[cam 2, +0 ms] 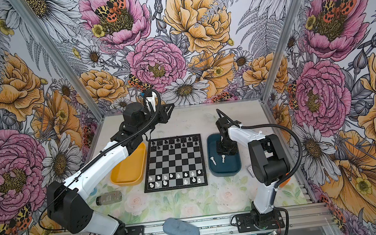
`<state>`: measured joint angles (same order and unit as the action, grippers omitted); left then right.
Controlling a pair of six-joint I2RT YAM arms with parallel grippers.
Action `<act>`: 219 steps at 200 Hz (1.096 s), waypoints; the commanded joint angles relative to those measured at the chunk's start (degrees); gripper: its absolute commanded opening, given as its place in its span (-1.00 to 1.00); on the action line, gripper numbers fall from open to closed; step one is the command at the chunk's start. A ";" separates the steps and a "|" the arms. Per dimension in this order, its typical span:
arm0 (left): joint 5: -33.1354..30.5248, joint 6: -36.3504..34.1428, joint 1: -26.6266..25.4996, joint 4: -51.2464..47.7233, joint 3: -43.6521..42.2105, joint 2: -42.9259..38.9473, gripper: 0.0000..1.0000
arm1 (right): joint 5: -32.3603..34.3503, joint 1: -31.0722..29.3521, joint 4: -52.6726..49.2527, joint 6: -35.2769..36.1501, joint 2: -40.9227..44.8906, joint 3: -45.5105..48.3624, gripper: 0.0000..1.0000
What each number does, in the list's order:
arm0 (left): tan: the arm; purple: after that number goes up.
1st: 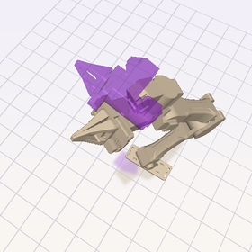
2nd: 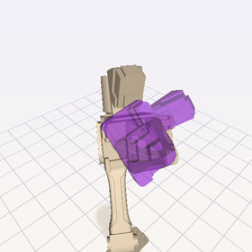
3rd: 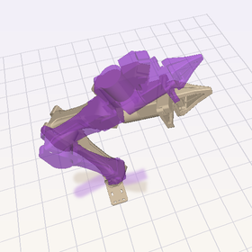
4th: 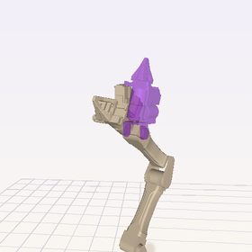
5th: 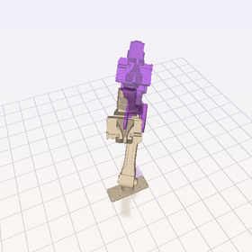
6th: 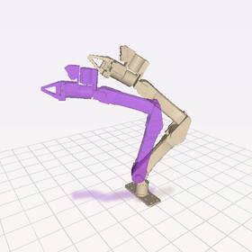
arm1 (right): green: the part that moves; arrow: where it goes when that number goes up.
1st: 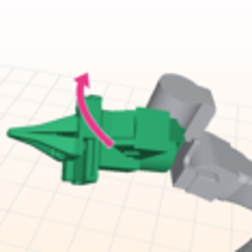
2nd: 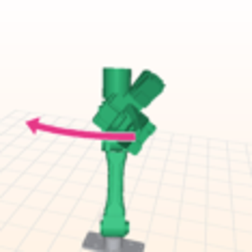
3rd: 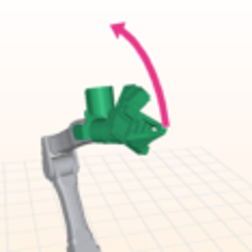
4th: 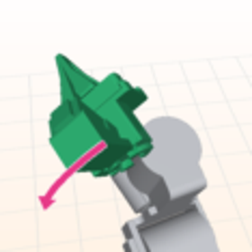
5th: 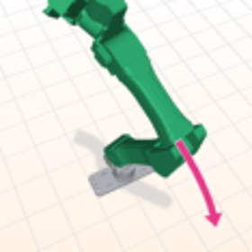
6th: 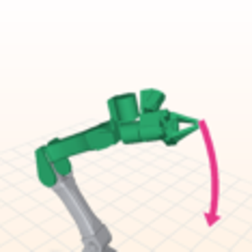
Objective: Set up the chess pieces on the board
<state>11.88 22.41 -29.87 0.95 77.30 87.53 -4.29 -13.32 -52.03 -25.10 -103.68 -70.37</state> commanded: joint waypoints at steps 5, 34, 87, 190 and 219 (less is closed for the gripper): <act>1.83 0.58 -0.14 2.21 -0.54 0.01 -0.42 | 1.10 -0.13 -0.09 1.19 -1.15 -1.83 -0.09; 1.92 0.79 -0.40 2.63 -0.91 -0.07 -0.41 | 1.19 -0.25 -0.09 1.50 -2.22 -2.45 -0.09; 2.13 0.79 -0.45 2.61 -0.92 0.01 -0.40 | 1.04 -0.26 -0.09 1.90 -3.78 -2.88 -0.14; 2.32 0.75 -0.55 2.65 -0.81 0.18 -0.39 | 0.82 -0.30 0.00 2.03 -5.28 -3.03 -0.27; 2.36 0.62 -0.44 2.65 -0.82 0.28 -0.39 | 0.63 -0.37 0.00 1.99 -5.61 -3.02 -0.33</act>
<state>12.82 22.63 -29.93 2.02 77.17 87.53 -4.25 -13.32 -52.03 -23.86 -108.14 -71.96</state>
